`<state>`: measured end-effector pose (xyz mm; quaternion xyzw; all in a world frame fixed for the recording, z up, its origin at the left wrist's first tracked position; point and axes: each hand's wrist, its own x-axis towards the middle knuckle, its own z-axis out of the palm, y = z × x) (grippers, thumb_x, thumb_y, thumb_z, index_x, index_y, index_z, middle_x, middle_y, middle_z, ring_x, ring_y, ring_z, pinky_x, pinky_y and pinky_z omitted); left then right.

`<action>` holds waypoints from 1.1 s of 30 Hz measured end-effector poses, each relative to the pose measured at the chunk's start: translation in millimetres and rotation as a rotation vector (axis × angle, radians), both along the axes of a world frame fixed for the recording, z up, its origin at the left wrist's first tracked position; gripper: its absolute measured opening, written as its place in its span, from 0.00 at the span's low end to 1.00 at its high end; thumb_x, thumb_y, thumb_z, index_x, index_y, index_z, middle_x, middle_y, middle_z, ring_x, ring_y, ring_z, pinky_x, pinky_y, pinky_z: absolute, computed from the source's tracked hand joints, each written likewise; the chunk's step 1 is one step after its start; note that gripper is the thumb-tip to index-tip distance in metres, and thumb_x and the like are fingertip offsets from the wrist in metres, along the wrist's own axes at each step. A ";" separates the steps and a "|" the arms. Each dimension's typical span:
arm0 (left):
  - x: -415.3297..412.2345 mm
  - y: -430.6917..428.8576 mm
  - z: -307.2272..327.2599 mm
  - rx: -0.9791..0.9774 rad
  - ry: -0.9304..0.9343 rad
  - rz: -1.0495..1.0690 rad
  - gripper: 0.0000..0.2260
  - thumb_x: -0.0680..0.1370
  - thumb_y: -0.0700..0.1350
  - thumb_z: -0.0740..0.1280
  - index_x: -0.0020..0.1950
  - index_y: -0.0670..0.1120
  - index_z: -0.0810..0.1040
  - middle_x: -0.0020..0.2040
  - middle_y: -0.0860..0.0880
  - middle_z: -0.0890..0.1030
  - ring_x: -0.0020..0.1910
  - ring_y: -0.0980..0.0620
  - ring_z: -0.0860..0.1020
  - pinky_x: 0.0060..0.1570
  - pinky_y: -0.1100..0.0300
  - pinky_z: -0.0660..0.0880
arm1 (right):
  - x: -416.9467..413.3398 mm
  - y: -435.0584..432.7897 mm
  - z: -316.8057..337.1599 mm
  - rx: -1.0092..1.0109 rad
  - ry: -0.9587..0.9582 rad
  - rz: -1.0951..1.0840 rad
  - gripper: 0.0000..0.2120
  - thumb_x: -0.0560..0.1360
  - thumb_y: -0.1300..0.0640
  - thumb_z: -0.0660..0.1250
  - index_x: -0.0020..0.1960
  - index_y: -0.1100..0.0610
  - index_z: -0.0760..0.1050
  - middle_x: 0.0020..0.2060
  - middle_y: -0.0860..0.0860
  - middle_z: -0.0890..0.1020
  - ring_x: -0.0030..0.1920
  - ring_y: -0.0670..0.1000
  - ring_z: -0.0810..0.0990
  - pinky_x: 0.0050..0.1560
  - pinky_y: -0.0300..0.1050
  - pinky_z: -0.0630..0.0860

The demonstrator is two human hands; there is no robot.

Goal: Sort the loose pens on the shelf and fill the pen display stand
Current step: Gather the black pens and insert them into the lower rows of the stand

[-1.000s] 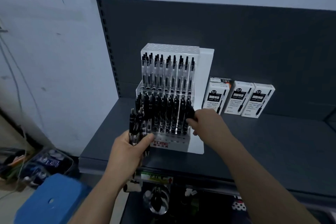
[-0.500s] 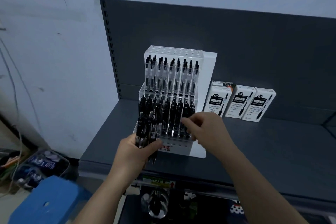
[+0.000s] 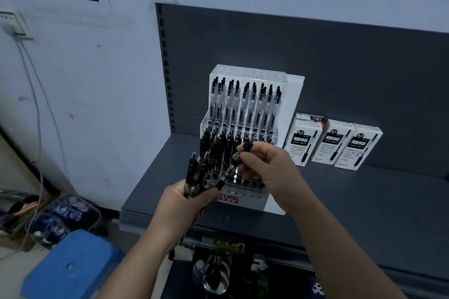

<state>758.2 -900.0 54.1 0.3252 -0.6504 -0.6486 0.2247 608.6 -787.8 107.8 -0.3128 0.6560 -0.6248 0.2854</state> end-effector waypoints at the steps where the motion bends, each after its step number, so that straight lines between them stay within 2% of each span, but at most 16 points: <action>1: 0.7 -0.1 0.1 0.003 0.009 -0.002 0.04 0.72 0.43 0.74 0.40 0.44 0.83 0.33 0.39 0.80 0.23 0.53 0.67 0.23 0.64 0.63 | 0.9 -0.4 0.2 -0.017 -0.016 0.009 0.06 0.77 0.66 0.65 0.52 0.62 0.79 0.35 0.53 0.82 0.35 0.46 0.80 0.38 0.37 0.78; 3: 1.4 -0.6 -0.4 0.004 0.028 0.017 0.02 0.71 0.42 0.75 0.40 0.45 0.83 0.33 0.42 0.82 0.23 0.54 0.66 0.22 0.63 0.63 | 4.1 -1.8 1.5 -0.049 -0.048 0.024 0.07 0.76 0.66 0.66 0.53 0.62 0.79 0.37 0.53 0.83 0.36 0.46 0.81 0.39 0.37 0.79; 6: 3.8 -2.8 -1.8 -0.058 0.025 0.090 0.04 0.69 0.42 0.76 0.38 0.45 0.82 0.26 0.47 0.72 0.23 0.53 0.66 0.22 0.62 0.63 | 8.9 -6.5 1.7 -0.022 0.031 0.007 0.04 0.75 0.64 0.69 0.50 0.61 0.80 0.37 0.52 0.83 0.36 0.46 0.82 0.40 0.38 0.80; 9: 7.8 -6.2 -3.1 -0.070 0.023 0.176 0.11 0.71 0.45 0.75 0.35 0.43 0.76 0.25 0.47 0.70 0.23 0.53 0.65 0.23 0.61 0.63 | 9.7 -12.0 4.3 -0.014 0.100 0.000 0.04 0.76 0.66 0.66 0.44 0.61 0.79 0.38 0.55 0.84 0.39 0.51 0.84 0.44 0.44 0.83; 13: 14.6 -16.3 -5.4 -0.063 -0.022 0.319 0.16 0.74 0.48 0.73 0.32 0.46 0.69 0.21 0.52 0.68 0.20 0.56 0.64 0.23 0.63 0.62 | 1.7 -20.2 9.8 -0.045 0.353 -0.124 0.08 0.76 0.66 0.67 0.38 0.62 0.79 0.33 0.54 0.84 0.38 0.49 0.85 0.44 0.44 0.83; 16: 19.5 -21.6 -8.1 -0.047 -0.032 0.364 0.14 0.73 0.46 0.73 0.33 0.45 0.71 0.22 0.51 0.69 0.20 0.56 0.64 0.22 0.63 0.63 | 2.6 -33.4 2.0 -0.032 0.506 -0.174 0.11 0.76 0.64 0.68 0.35 0.66 0.76 0.30 0.53 0.83 0.38 0.45 0.85 0.42 0.47 0.83; 20: 23.0 -23.8 -8.7 -0.064 0.011 0.388 0.07 0.72 0.43 0.75 0.39 0.45 0.78 0.25 0.51 0.73 0.20 0.59 0.68 0.21 0.67 0.65 | 8.7 -50.8 -17.3 0.012 0.742 -0.152 0.13 0.76 0.62 0.69 0.33 0.64 0.74 0.29 0.53 0.81 0.38 0.46 0.84 0.40 0.48 0.82; 22: 24.3 -26.4 -8.9 -0.078 0.012 0.397 0.06 0.72 0.43 0.75 0.43 0.46 0.80 0.27 0.50 0.76 0.22 0.58 0.70 0.23 0.66 0.66 | 8.7 -58.9 -24.5 0.058 0.807 -0.144 0.14 0.76 0.61 0.68 0.33 0.63 0.73 0.30 0.54 0.81 0.37 0.49 0.84 0.39 0.49 0.81; 25: 25.4 -30.4 -10.2 -0.085 0.025 0.410 0.06 0.71 0.44 0.75 0.44 0.46 0.80 0.25 0.52 0.75 0.21 0.58 0.70 0.24 0.65 0.67 | 6.4 -72.9 -32.2 0.196 0.877 -0.103 0.14 0.77 0.59 0.66 0.35 0.63 0.72 0.32 0.57 0.81 0.39 0.55 0.82 0.42 0.53 0.79; 30: 24.2 -36.4 -15.2 -0.064 0.031 0.429 0.05 0.72 0.44 0.75 0.45 0.46 0.81 0.24 0.54 0.74 0.25 0.55 0.70 0.27 0.62 0.66 | 8.4 -92.1 -35.2 0.413 1.009 -0.025 0.15 0.80 0.55 0.62 0.39 0.64 0.74 0.35 0.56 0.81 0.38 0.54 0.81 0.45 0.51 0.80; 33: 24.2 -38.9 -16.6 -0.064 0.020 0.429 0.05 0.72 0.44 0.75 0.45 0.46 0.82 0.26 0.53 0.75 0.25 0.54 0.69 0.27 0.61 0.67 | 8.2 -98.6 -36.0 0.477 1.010 0.032 0.16 0.80 0.55 0.62 0.40 0.65 0.75 0.35 0.58 0.81 0.37 0.55 0.83 0.44 0.51 0.81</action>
